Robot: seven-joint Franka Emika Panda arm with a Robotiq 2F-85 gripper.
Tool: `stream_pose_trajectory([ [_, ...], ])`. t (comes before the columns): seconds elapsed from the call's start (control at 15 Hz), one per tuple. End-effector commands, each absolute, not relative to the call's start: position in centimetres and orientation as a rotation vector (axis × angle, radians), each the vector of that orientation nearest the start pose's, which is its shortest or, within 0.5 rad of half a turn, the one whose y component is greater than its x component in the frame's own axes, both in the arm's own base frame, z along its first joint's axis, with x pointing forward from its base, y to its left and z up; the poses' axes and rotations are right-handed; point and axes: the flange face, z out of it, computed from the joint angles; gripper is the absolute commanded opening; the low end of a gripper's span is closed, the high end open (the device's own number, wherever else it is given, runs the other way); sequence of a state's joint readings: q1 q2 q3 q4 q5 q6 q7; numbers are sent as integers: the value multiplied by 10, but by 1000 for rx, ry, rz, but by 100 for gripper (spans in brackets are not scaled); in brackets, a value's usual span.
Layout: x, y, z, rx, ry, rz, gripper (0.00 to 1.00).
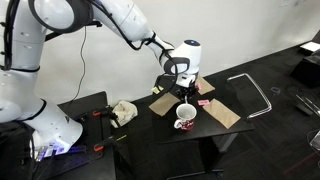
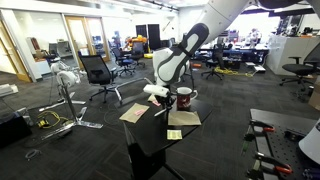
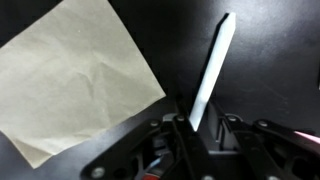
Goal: Place the pen on the table into the mug
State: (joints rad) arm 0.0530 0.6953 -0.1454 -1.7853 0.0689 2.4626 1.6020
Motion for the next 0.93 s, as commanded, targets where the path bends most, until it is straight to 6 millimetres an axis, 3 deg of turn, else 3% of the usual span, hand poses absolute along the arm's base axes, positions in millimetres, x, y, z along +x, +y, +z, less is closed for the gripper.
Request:
stream_pose_trajectory([
  [0.0, 657, -52, 169, -2053, 2443, -45, 1],
  [0.27, 655, -45, 185, -2101, 2382, 27, 4],
  [0.87, 642, -22, 303, -2293, 2226, 79, 4],
])
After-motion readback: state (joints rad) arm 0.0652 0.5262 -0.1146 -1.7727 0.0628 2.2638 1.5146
